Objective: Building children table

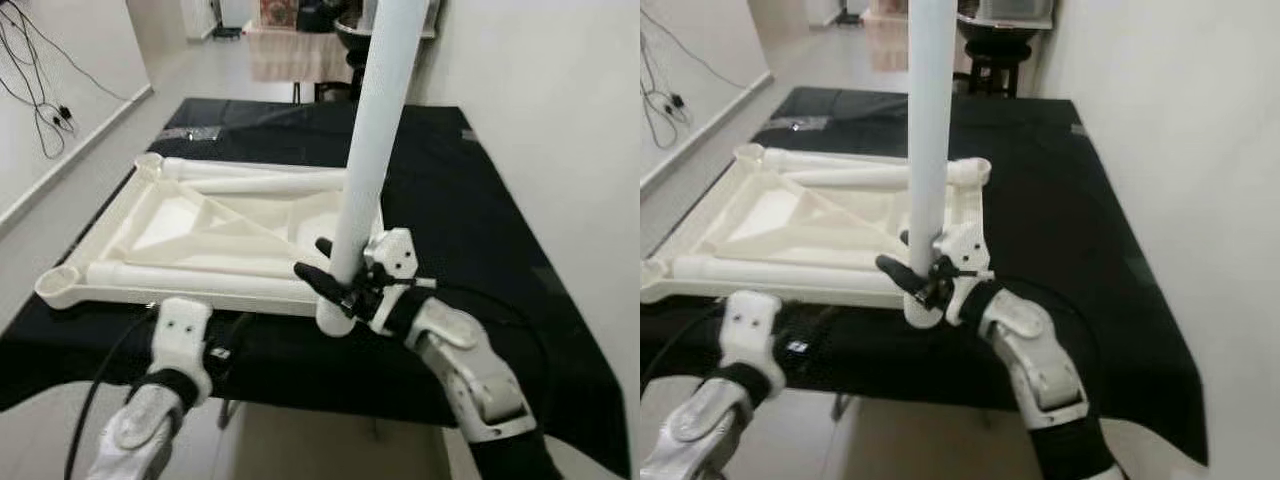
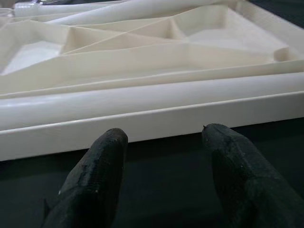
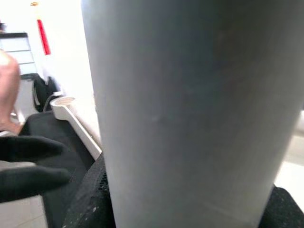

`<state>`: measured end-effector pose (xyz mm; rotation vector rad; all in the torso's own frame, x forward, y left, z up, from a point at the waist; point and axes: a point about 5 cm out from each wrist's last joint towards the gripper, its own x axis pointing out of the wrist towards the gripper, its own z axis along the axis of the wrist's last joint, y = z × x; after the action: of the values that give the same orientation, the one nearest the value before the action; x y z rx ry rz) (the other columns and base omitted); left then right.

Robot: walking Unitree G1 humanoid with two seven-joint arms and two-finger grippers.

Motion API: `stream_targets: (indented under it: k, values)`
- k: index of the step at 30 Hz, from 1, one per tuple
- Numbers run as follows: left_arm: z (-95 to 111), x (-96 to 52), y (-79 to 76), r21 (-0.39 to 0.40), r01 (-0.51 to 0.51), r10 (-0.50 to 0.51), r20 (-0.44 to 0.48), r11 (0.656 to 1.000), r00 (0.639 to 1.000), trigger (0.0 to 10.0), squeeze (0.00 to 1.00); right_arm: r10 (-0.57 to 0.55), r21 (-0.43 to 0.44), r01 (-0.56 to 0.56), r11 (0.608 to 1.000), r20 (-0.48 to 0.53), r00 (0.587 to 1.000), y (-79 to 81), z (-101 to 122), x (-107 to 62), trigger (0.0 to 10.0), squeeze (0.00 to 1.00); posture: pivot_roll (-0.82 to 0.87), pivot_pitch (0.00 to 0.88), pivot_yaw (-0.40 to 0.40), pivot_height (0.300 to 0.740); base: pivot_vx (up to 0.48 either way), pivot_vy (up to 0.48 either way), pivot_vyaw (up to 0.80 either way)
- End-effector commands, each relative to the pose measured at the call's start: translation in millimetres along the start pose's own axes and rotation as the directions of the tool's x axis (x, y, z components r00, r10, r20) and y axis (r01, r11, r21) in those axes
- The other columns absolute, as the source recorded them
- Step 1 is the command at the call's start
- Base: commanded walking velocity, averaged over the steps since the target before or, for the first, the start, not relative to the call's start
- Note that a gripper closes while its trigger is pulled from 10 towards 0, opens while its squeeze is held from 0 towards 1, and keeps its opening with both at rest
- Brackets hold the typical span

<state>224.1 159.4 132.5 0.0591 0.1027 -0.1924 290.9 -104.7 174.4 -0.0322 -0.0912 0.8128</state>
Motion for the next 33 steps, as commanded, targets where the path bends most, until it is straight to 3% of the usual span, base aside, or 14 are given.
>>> stream_targets:
  k: [1, 7, 8, 10, 13, 14, 15, 19, 23, 24, 28, 30, 33]
  values:
    - [-2, -1.2, -1.5, 0.015, 0.009, -0.009, -0.008, 1.0, 1.0, 10.0, 0.0, -0.041, 0.0, 0.041, 0.999, 0.01, 0.999, -9.0, 4, -1.4, 10.0, 0.0, 0.08, 0.136, 0.002, 0.74, 0.0, 0.0, 0.0]
    - [0, -6.3, -6.8, 0.003, 0.042, -0.042, 0.012, 0.999, 0.999, 10.0, 0.0, -0.044, 0.004, 0.044, 0.999, 0.034, 0.998, -15.7, 11, -2.4, 10.0, 0.0, 0.09, 0.172, 0.009, 0.74, 0.0, 0.0, 0.0]
    - [-1, -11.6, -14.4, -0.004, 0.088, -0.088, 0.011, 0.996, 0.996, 10.0, 0.0, 0.088, 0.072, -0.098, 0.993, 0.133, 0.987, -18.2, 29, -5.1, 10.0, 0.0, 0.09, 0.189, 0.01, 0.74, 0.0, 0.0, 0.0]
    - [-1, -12.9, -17.0, -0.006, 0.104, -0.104, 0.011, 0.995, 0.995, 10.0, 0.0, 0.145, 0.087, -0.161, 0.983, 0.171, 0.975, -17.9, 35, -6.7, 10.0, 0.0, 0.09, 0.189, 0.01, 0.74, 0.0, 0.0, 0.0]
    - [-1, -23.2, -33.7, 0.066, 0.264, -0.266, 0.011, 0.962, 0.964, 10.0, 0.0, 0.423, 0.06, -0.436, 0.898, 0.155, 0.893, -8.2, 47, -17.6, 10.0, 0.0, 0.09, 0.23, 0.017, 0.74, 0.0, 0.0, 0.0]
    - [-1, -23.2, -33.7, 0.066, 0.264, -0.266, 0.011, 0.962, 0.964, 10.0, 0.0, 0.423, 0.06, -0.436, 0.898, 0.155, 0.893, -8.2, 47, -17.6, 10.0, 0.0, 0.09, 0.23, 0.017, 0.74, 0.0, 0.0, 0.0]
    - [0, -31.2, -40.5, 0.127, 0.383, -0.385, -0.004, 0.915, 0.923, 10.0, 0.0, 0.509, 0.031, -0.516, 0.856, 0.127, 0.852, -9.9, 54, -18.2, 10.0, 0.0, 0.1, 0.257, 0.022, 0.74, 0.0, 0.0, 0.0]
    - [4, -36.7, -35.4, 0.12, 0.423, -0.425, -0.004, 0.898, 0.905, 10.0, 0.0, 0.523, -0.015, -0.525, 0.851, 0.116, 0.844, -15.5, 61, -11.9, 10.0, 0.0, 0.11, 0.289, 0.02, 0.74, 0.0, 0.0, 0.0]
    - [8, -39.2, -37.2, 0.122, 0.455, -0.459, 0.013, 0.882, 0.888, 10.0, 0.0, 0.489, -0.076, -0.483, 0.872, 0.084, 0.868, -17.4, 59, 1.9, 10.0, 0.0, 0.11, 0.32, 0.021, 0.74, 0.0, 0.0, 0.0]
    - [10, -38.5, -42.6, 0.13, 0.478, -0.485, 0.021, 0.868, 0.874, 10.0, 0.0, 0.458, -0.112, -0.45, 0.886, 0.064, 0.887, -17.0, 55, 12.5, 10.0, 0.0, 0.11, 0.338, 0.022, 0.74, 0.0, 0.0, 0.0]
    - [13, -33.4, -38.2, 0.091, 0.479, -0.484, 0.045, 0.873, 0.874, 10.0, 0.0, 0.447, -0.111, -0.439, 0.891, 0.065, 0.892, -18.5, 53, 19.9, 10.0, 0.0, 0.1, 0.364, 0.022, 0.74, 0.0, 0.0, 0.0]
    - [22, -21.4, -24.2, 0.062, 0.483, -0.487, 0.091, 0.873, 0.869, 10.0, 0.0, 0.527, -0.118, -0.518, 0.847, 0.055, 0.848, -21.8, 64, 23.7, 10.0, 0.0, 0.09, 0.323, 0.028, 0.74, 0.0, 0.0, 0.0]
    - [19, -18.0, -24.8, 0.081, 0.525, -0.531, 0.083, 0.847, 0.843, 10.0, 0.0, 0.548, -0.116, -0.539, 0.834, 0.065, 0.834, -24.6, 69, 24.2, 10.0, 0.0, 0.07, 0.271, 0.032, 0.74, 0.0, 0.0, 0.0]
